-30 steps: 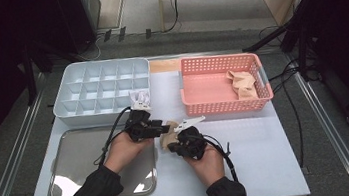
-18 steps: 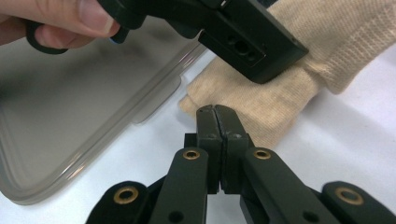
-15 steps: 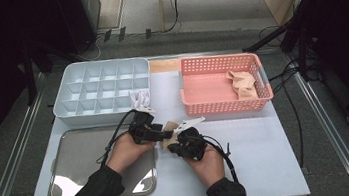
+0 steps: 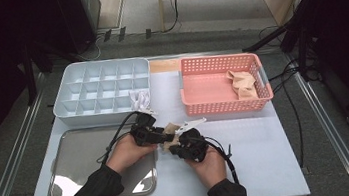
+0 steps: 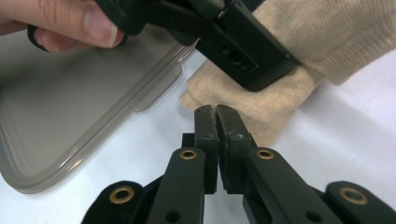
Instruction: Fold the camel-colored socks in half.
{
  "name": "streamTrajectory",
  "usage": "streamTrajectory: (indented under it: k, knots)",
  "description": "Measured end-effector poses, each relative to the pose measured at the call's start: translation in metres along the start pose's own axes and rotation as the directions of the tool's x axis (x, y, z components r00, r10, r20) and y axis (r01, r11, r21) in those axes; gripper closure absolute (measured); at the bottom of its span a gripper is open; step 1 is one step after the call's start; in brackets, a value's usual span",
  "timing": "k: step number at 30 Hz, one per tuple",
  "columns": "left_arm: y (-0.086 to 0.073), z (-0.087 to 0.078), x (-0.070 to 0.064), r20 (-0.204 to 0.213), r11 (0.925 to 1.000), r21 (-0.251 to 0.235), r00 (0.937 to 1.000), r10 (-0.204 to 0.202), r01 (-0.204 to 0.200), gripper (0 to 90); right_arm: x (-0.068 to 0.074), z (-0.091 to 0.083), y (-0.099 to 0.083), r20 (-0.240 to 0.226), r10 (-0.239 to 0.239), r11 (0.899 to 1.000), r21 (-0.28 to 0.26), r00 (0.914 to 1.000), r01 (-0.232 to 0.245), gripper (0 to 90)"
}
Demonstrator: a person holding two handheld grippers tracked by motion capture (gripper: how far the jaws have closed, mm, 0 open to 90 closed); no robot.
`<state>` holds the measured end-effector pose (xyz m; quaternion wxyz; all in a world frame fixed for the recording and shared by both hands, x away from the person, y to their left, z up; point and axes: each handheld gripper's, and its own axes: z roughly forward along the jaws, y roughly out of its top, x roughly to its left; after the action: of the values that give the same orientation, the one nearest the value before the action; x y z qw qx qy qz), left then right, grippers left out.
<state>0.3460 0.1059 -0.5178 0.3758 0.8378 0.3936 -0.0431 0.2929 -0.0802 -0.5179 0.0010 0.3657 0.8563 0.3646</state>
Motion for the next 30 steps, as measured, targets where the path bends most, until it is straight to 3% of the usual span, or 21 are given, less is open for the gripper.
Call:
streamTrajectory:
  k: [6, 10, 14, 21, 30]
  knots:
    - [-0.001, 0.001, -0.001, 0.045, 1.0000, 0.003, 0.9990, -0.009, 0.009, 60.4, 0.001, -0.004, -0.002, 0.000, 0.006, 0.999, 0.032, 1.0000, -0.006, 84.0]
    - [0.000, 0.000, -0.003, 0.036, 1.0000, 0.000, 0.9993, -0.004, 0.004, 65.9, 0.001, -0.009, -0.003, -0.015, 0.017, 0.999, 0.031, 0.9998, -0.016, 78.6]
    - [0.002, -0.005, -0.001, 0.040, 0.9991, -0.018, 0.9985, -0.039, 0.039, 70.4, 0.002, -0.018, -0.005, -0.035, 0.003, 1.000, 0.015, 0.9994, -0.002, 71.3]
    - [0.005, -0.022, 0.000, 0.027, 0.9958, -0.080, 0.9988, -0.041, 0.043, 71.5, -0.003, -0.033, -0.009, -0.041, -0.040, 0.999, -0.013, 0.9984, 0.039, 54.4]
    - [0.005, -0.042, 0.003, 0.017, 0.9943, -0.091, 0.9984, -0.054, 0.055, 71.3, -0.012, -0.049, -0.012, -0.027, -0.037, 0.998, -0.047, 0.9989, 0.036, 49.7]
